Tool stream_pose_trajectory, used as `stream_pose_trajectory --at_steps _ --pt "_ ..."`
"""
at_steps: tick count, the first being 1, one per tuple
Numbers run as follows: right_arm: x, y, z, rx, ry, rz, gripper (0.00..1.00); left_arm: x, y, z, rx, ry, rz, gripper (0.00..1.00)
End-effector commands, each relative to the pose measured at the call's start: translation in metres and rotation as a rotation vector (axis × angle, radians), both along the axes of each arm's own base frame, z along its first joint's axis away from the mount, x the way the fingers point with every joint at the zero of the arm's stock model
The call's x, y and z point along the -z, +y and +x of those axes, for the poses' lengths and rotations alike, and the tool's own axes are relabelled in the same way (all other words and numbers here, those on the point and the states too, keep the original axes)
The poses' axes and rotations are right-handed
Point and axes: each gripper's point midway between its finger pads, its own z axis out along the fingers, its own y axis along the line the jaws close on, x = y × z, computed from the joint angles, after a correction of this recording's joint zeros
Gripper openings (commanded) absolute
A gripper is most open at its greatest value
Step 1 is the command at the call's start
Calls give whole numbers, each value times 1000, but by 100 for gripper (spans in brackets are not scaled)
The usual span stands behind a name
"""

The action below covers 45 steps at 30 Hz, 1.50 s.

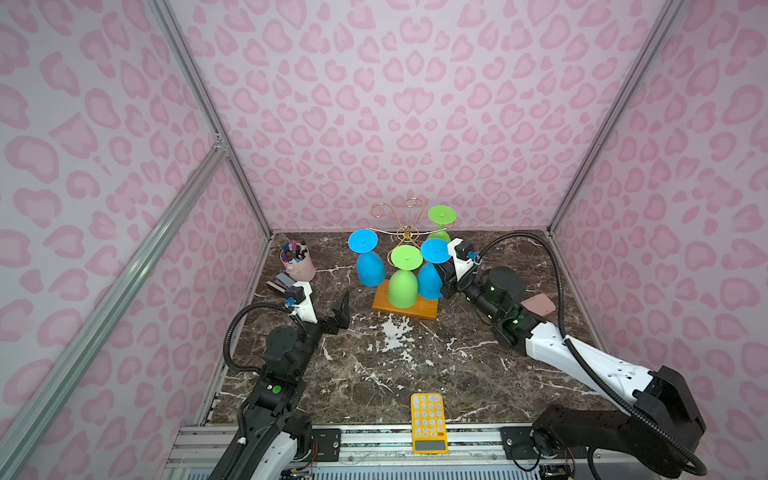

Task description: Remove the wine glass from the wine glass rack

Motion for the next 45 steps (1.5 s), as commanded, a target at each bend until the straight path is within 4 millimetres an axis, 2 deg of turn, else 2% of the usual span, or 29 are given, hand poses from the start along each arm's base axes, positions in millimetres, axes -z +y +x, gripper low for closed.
stream_pose_trajectory --at_steps 1,18,45 --pt "6 1 3 4 13 -17 0 -11 0 -1 1 -31 -13 97" --pt "6 6 13 21 19 -16 0 -12 0 -1 0 -35 -15 97" --pt "6 -10 12 105 36 14 0 -12 -3 -2 19 -42 -17 97"
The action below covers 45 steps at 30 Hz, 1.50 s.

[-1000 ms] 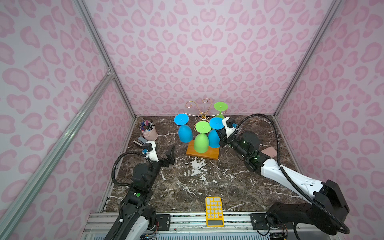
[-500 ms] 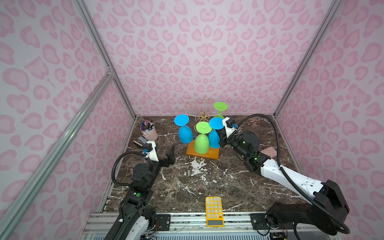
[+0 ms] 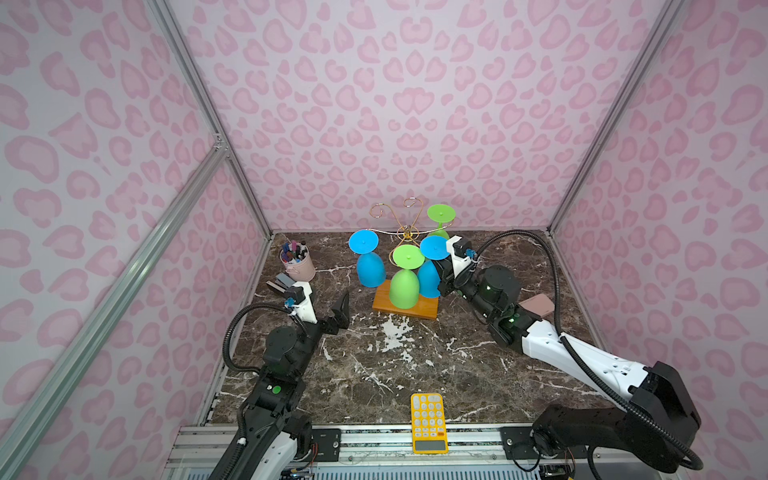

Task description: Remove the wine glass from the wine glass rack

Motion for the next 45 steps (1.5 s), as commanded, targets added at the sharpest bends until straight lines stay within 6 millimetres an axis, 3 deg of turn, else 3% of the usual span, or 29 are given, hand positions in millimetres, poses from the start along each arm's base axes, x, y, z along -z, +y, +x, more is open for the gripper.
stream_pose_trajectory --at_steps 1,18,35,45 --pt "7 -7 3 41 30 1 0 -11 -3 -1 18 -39 -13 97" --pt "8 -2 -5 15 33 -11 0 -11 -4 -1 23 -37 -15 97" --pt "16 -4 2 53 53 -16 0 -12 -3 -3 23 -41 -18 97" --pt "15 8 3 45 42 -48 0 -13 -3 -3 23 -43 -19 97"
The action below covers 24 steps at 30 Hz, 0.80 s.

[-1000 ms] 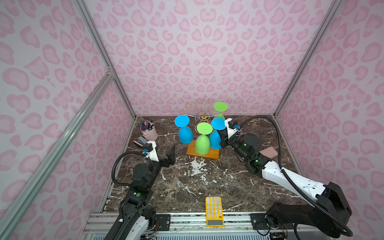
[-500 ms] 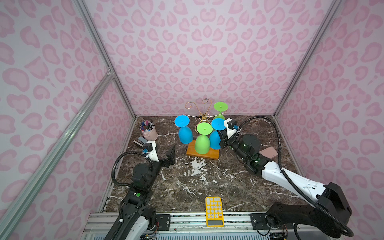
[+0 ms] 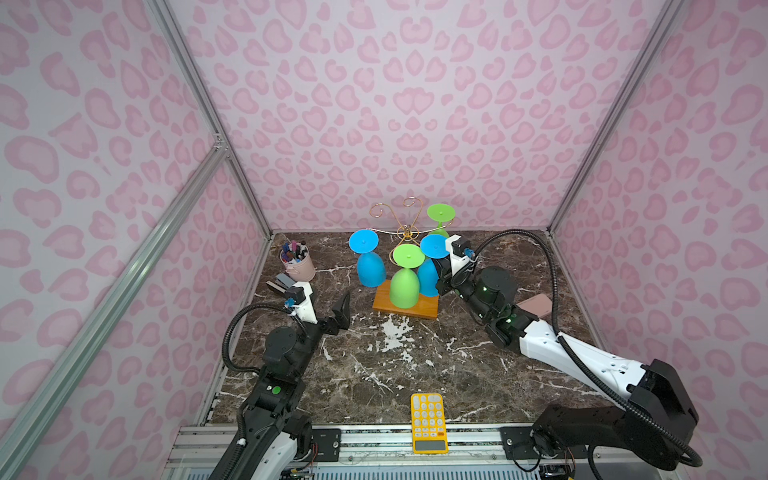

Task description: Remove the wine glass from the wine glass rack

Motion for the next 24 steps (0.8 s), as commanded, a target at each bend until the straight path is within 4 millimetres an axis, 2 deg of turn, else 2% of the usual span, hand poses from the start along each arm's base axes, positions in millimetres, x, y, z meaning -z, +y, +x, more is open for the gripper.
stream_pose_trajectory --at_steps 1,11,24 --pt "15 1 3 14 37 -48 0 -11 -1 -1 7 -39 -14 97" --pt "11 -10 11 110 38 -35 0 -11 -1 -1 8 -40 -16 97" --pt "6 -23 13 193 25 2 0 -12 0 -2 5 -40 -17 97"
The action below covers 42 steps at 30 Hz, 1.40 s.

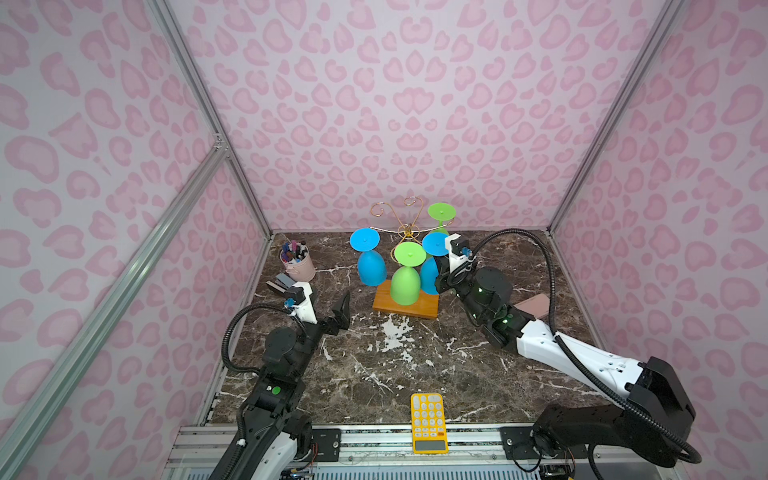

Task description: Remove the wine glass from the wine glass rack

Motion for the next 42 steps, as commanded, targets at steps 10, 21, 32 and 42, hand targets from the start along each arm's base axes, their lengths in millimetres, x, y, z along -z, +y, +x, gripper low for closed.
stream_pose_trajectory --at_steps 10,21,32,42 --pt "6 -7 5 50 24 21 0 -11 -1 -2 6 -37 -16 97" --pt "10 9 1 -11 39 -16 0 -11 -1 -3 10 -38 -17 97" --pt "16 4 -3 -1 53 -21 0 -12 -1 -3 10 -41 -20 97" --pt "21 -1 -5 9 68 -15 15 -13 0 -4 7 -46 -18 97"
